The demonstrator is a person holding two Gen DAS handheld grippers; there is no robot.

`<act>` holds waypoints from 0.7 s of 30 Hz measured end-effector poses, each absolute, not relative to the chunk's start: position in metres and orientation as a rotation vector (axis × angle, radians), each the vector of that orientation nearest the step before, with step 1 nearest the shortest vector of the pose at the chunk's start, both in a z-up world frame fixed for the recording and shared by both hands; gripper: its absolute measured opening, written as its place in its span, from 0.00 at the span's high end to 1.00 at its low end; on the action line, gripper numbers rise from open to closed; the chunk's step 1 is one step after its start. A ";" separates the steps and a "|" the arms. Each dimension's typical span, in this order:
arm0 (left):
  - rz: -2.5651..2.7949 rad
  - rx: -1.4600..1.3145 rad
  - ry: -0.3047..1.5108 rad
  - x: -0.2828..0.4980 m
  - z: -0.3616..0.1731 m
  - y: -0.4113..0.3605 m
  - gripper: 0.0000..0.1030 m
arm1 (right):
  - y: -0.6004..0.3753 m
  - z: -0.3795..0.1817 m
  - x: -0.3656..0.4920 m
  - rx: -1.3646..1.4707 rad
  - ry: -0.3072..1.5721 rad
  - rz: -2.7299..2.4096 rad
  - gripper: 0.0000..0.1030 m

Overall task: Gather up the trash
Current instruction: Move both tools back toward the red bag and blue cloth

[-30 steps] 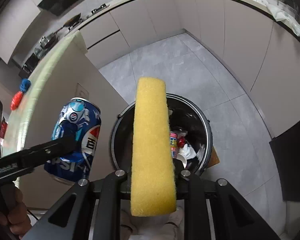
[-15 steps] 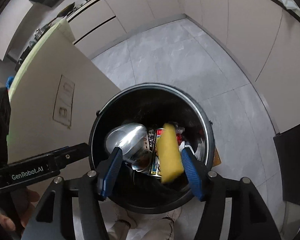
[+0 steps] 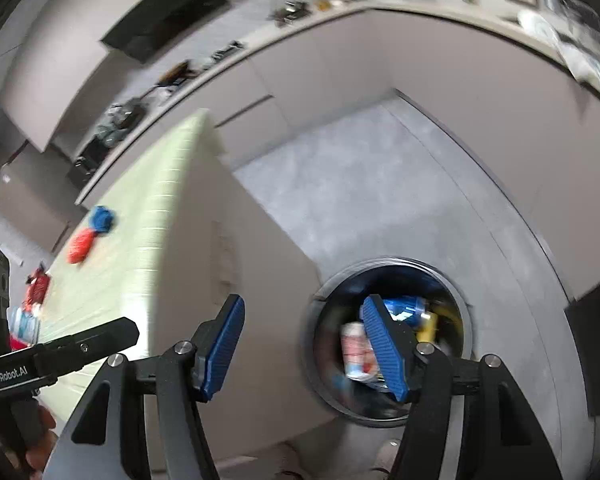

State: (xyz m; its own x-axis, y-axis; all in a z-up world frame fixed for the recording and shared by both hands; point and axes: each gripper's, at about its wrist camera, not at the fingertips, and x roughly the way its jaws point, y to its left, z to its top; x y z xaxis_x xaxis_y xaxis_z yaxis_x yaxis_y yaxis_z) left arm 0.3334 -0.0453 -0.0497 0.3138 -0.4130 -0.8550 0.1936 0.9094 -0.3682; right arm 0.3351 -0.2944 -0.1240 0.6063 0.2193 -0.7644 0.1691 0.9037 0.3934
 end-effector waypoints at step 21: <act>0.014 -0.241 1.080 0.402 -0.070 0.268 0.31 | 0.042 -0.068 0.445 0.271 0.896 0.264 0.27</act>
